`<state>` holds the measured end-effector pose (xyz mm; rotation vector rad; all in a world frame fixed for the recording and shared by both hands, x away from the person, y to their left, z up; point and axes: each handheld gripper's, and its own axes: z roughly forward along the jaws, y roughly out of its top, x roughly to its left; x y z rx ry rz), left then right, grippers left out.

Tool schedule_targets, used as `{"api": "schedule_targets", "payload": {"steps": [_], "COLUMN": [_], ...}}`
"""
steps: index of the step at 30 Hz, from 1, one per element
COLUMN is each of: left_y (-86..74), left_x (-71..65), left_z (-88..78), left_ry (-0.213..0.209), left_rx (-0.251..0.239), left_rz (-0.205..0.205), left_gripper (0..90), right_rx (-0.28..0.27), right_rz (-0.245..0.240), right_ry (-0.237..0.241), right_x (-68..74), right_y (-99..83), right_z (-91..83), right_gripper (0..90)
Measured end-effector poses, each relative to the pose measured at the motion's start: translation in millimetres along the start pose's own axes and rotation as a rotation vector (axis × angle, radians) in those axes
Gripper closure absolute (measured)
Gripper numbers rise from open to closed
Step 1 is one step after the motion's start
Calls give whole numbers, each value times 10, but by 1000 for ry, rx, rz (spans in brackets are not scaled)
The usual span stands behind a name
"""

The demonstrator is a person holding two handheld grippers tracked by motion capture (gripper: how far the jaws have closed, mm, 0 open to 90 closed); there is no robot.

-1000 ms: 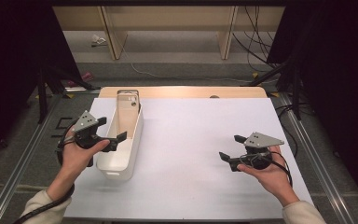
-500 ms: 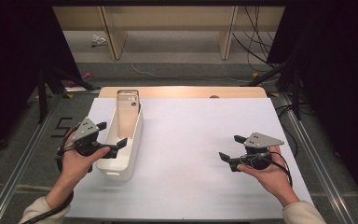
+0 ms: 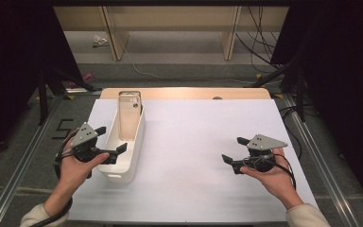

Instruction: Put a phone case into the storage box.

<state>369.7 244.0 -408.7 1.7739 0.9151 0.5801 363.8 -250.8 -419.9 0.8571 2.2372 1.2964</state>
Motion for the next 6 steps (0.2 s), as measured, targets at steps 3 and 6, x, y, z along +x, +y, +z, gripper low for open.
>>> {"api": "schedule_targets", "payload": {"steps": [3, 6], "left_y": [-6, -11], "left_x": [-8, -18], "left_z": [11, 25], "left_ry": [-4, -12], "left_rx": [4, 6], "left_rz": [4, 1], "left_gripper": [0, 0], "right_rx": [1, 2], "right_rz": [1, 2], "right_ry": [0, 0], "right_x": [-4, -3], "right_y": [-3, -6], "right_z": [3, 7], "right_gripper": [162, 162]}}
